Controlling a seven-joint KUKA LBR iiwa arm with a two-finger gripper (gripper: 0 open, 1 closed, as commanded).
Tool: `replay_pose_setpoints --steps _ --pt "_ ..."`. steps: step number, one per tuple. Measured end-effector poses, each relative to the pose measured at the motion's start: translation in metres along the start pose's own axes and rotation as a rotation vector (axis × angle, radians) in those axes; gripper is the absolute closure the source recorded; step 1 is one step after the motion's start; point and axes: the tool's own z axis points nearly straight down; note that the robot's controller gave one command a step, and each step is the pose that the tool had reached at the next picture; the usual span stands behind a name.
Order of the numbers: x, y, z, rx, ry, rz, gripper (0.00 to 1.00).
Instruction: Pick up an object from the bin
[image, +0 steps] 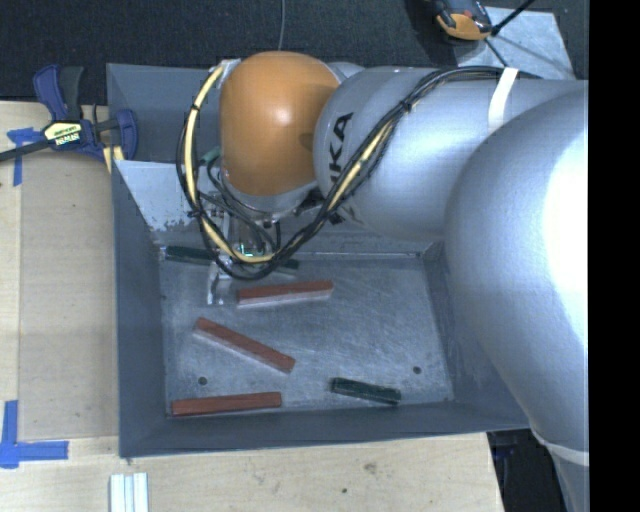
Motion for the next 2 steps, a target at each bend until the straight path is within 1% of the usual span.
replay_pose_setpoints --steps 1,2 --pt "-0.002 -0.001 -0.005 -0.002 -0.008 0.003 0.00" --pt "0.036 -0.026 0.055 -0.003 -0.012 0.064 0.00"
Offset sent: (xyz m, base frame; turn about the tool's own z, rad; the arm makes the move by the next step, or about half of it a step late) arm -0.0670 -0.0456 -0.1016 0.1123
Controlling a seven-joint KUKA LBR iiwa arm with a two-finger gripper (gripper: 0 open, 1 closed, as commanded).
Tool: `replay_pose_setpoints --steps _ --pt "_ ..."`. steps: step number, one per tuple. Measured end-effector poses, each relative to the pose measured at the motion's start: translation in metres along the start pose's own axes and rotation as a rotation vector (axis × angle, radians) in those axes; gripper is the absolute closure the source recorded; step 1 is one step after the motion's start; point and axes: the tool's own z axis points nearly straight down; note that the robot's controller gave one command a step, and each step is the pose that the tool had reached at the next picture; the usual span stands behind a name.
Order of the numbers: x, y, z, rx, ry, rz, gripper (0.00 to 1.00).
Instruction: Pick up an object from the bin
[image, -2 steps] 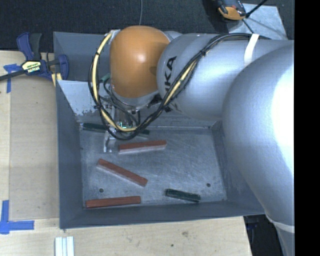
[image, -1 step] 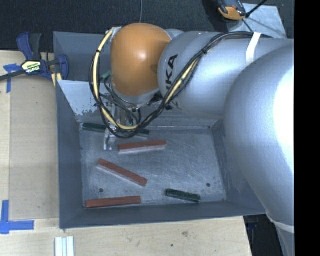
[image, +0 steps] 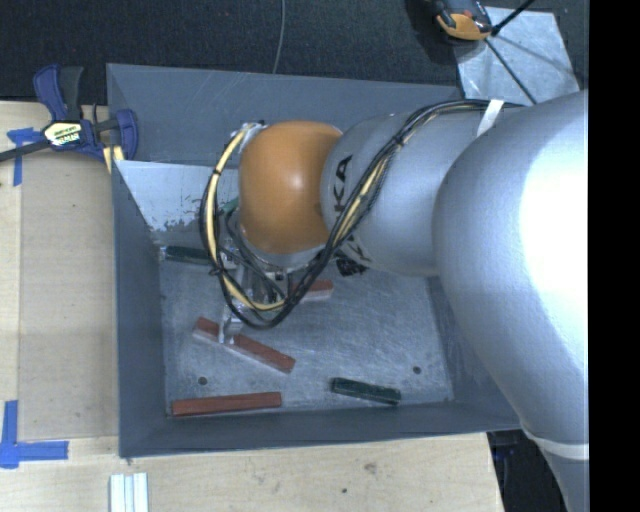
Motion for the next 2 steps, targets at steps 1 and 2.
replay_pose_setpoints --steps 1,2 --pt "0.0402 -0.0476 0.0055 0.005 0.014 0.005 0.00" --pt "0.0469 -0.0449 -0.0016 0.003 0.007 0.099 0.00"
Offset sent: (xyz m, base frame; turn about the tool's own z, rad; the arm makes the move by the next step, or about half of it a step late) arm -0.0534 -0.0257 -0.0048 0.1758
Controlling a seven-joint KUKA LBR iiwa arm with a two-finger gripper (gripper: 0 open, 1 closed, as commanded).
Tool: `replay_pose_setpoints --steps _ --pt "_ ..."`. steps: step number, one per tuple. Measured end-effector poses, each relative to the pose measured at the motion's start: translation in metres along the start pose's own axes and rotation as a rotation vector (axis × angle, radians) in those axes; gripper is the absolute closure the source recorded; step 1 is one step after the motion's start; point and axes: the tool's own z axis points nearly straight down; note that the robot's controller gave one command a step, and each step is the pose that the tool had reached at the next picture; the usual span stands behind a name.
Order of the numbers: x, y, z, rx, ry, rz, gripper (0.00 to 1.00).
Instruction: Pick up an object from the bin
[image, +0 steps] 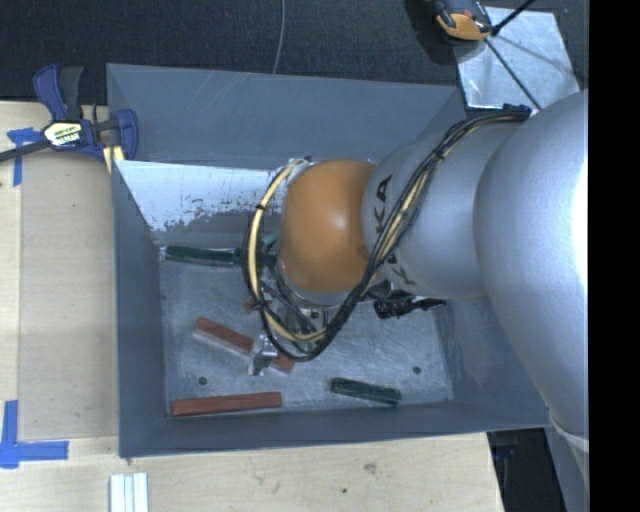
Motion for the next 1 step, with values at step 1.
replay_pose_setpoints --steps 1 --pt "-0.0055 -0.0040 0.0394 -0.018 -0.027 0.148 0.00"
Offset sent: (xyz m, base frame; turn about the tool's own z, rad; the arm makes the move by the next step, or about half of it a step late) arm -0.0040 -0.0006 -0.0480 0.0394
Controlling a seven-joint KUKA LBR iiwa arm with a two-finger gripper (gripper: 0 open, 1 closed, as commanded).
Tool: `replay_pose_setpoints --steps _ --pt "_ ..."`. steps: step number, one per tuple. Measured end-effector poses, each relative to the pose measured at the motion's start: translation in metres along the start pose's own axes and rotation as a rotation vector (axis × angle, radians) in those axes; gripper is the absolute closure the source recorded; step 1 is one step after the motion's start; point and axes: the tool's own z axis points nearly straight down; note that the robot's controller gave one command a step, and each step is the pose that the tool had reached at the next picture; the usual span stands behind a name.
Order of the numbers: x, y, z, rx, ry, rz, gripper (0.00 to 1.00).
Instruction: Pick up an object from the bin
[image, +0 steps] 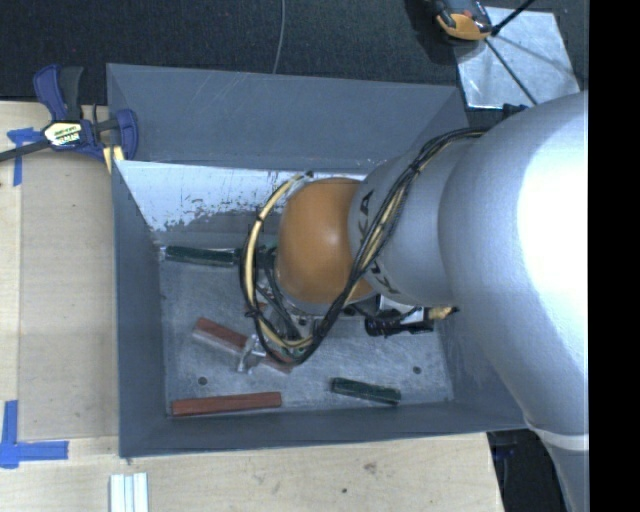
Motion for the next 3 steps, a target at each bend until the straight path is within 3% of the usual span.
replay_pose_setpoints --steps 1,2,3 --pt "-0.0010 0.0059 -0.0050 0.001 -0.008 -0.106 1.00" --pt "-0.0008 0.0059 -0.0049 0.001 -0.007 -0.106 1.00" --pt "0.0020 0.0042 -0.0103 0.011 0.012 -0.107 1.00"
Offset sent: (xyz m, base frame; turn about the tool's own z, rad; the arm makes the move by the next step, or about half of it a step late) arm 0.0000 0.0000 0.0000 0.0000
